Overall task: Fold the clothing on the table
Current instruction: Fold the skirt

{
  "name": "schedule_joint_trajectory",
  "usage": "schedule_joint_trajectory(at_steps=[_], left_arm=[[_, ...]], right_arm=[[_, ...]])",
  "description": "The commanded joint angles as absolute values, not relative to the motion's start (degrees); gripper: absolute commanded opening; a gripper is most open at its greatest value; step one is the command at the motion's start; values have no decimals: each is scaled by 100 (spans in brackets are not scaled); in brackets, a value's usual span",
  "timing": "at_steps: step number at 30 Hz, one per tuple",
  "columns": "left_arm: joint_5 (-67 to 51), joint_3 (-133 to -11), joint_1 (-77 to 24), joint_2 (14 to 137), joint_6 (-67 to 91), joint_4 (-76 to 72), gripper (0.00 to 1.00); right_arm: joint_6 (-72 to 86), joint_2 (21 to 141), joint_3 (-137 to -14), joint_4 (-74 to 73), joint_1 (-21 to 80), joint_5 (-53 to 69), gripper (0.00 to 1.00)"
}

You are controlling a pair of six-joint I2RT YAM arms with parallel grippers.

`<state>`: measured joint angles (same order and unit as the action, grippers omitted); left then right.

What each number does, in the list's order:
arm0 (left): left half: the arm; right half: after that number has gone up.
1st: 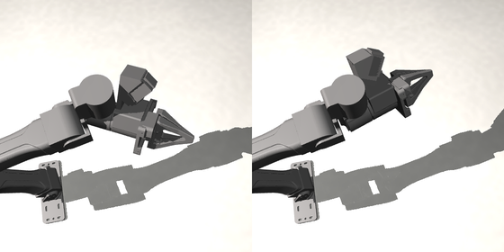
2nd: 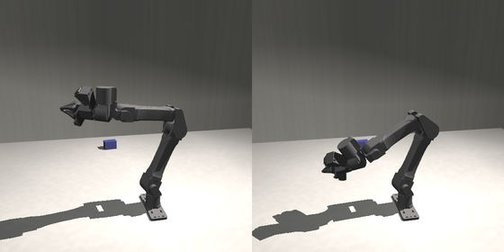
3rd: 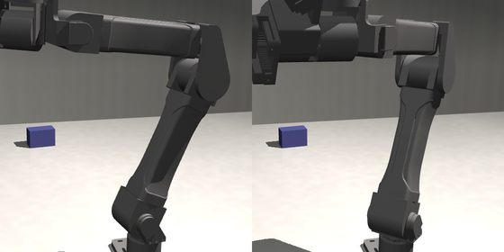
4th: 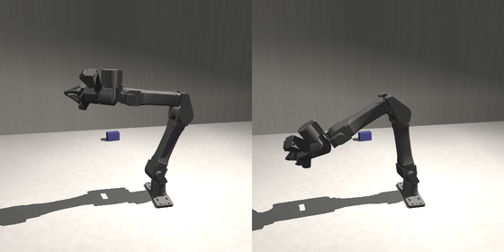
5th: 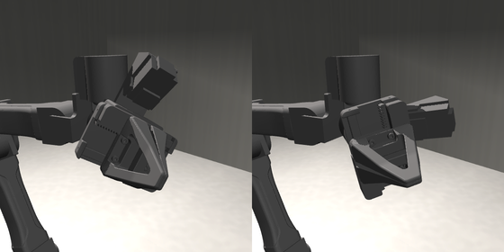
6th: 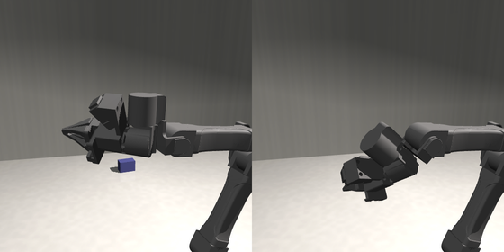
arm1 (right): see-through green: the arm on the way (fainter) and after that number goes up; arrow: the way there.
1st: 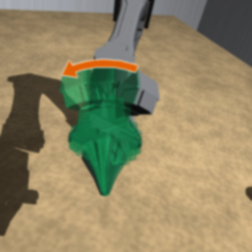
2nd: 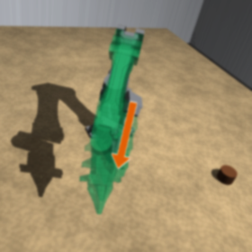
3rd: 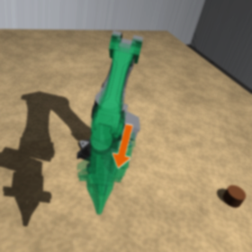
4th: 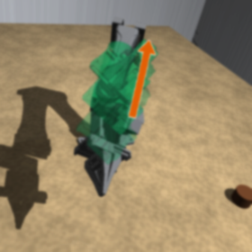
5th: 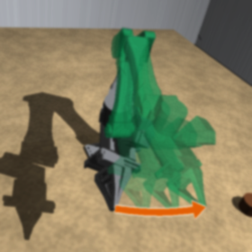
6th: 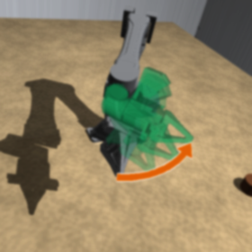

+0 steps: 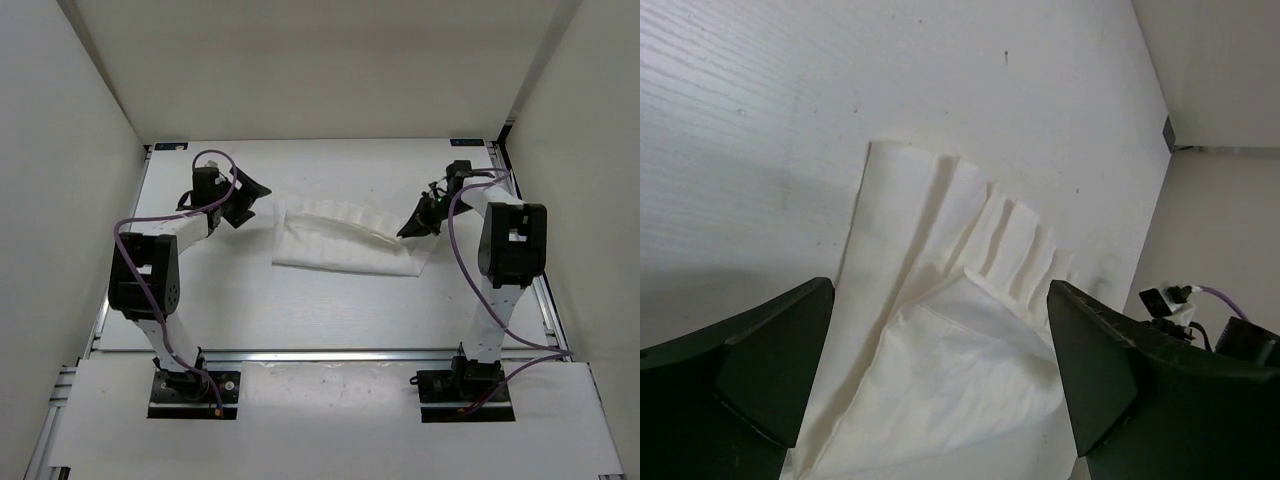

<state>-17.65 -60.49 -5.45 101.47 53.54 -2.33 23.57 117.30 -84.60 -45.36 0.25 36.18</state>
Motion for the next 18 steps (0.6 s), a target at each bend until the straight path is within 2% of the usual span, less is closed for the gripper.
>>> schedule_joint_trajectory(at_steps=[1,2,4,7,9,12,14,16,18], left_arm=[[-1986,-6030,-527,9608,5449,-658,98],[-2004,-5968,-623,9485,5449,-668,98],[-2057,-5793,-738,9344,5406,-633,97],[-2021,-5424,-879,8835,5274,-615,96],[-1951,-5239,-932,8606,5159,-528,98],[-1609,-5360,-1133,8586,4415,260,98],[-1966,-5624,-1204,8762,4185,456,99],[-2223,-5738,-1300,9008,4070,474,94],[-1936,-6002,-1414,9149,3746,946,79]], right_arm=[[2478,11452,-8376,-4316,-113,3779,7],[2557,11461,-8332,-4168,-201,3936,33],[3012,11348,-8035,-3789,-289,4227,62],[3672,10601,-7316,-2072,-474,3896,83],[3718,10092,-7050,-1454,-466,3631,99],[3280,10072,-7672,-2063,-370,3429,100],[2841,10002,-7961,-2590,-186,2982,99],[2595,10019,-8172,-3099,-44,2674,99],[2365,10072,-8358,-3655,210,2173,99]])
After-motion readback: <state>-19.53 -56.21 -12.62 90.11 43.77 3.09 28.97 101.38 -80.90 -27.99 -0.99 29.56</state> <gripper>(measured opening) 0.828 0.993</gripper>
